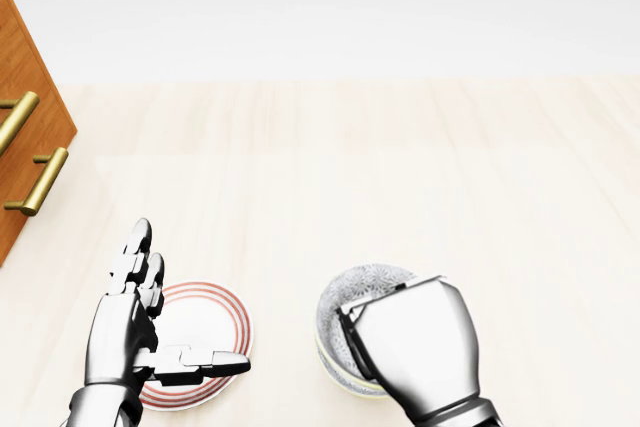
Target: Stack the bowl at the front on the bowl in the middle.
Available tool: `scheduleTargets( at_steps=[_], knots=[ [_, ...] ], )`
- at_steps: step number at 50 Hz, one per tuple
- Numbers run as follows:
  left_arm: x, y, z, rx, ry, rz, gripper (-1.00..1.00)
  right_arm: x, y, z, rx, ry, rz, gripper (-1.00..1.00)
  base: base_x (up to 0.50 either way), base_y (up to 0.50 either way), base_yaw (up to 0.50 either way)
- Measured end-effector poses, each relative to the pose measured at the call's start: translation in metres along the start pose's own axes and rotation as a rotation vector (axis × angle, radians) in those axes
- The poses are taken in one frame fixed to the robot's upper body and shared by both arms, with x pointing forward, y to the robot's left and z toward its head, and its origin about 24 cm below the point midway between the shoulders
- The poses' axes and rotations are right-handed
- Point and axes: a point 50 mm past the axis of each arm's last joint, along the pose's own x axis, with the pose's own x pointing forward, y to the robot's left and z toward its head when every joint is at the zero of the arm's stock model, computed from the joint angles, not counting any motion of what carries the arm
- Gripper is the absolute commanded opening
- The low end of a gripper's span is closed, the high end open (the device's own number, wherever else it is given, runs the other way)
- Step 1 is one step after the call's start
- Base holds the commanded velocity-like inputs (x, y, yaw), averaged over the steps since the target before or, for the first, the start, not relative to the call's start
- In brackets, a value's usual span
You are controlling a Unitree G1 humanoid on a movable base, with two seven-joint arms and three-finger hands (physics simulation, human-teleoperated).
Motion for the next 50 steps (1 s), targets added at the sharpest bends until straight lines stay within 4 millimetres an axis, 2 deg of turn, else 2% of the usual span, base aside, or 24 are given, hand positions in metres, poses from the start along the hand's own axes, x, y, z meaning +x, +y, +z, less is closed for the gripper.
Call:
scheduleTargets(
  at_steps=[50],
  knots=[
    [0.0,0.0,0.0,0.002,-0.002,0.002,1.0,0.0,0.014,0.001,0.012,-0.005,0.026,-1.0,0.0,0.0,0.0]
  ],
)
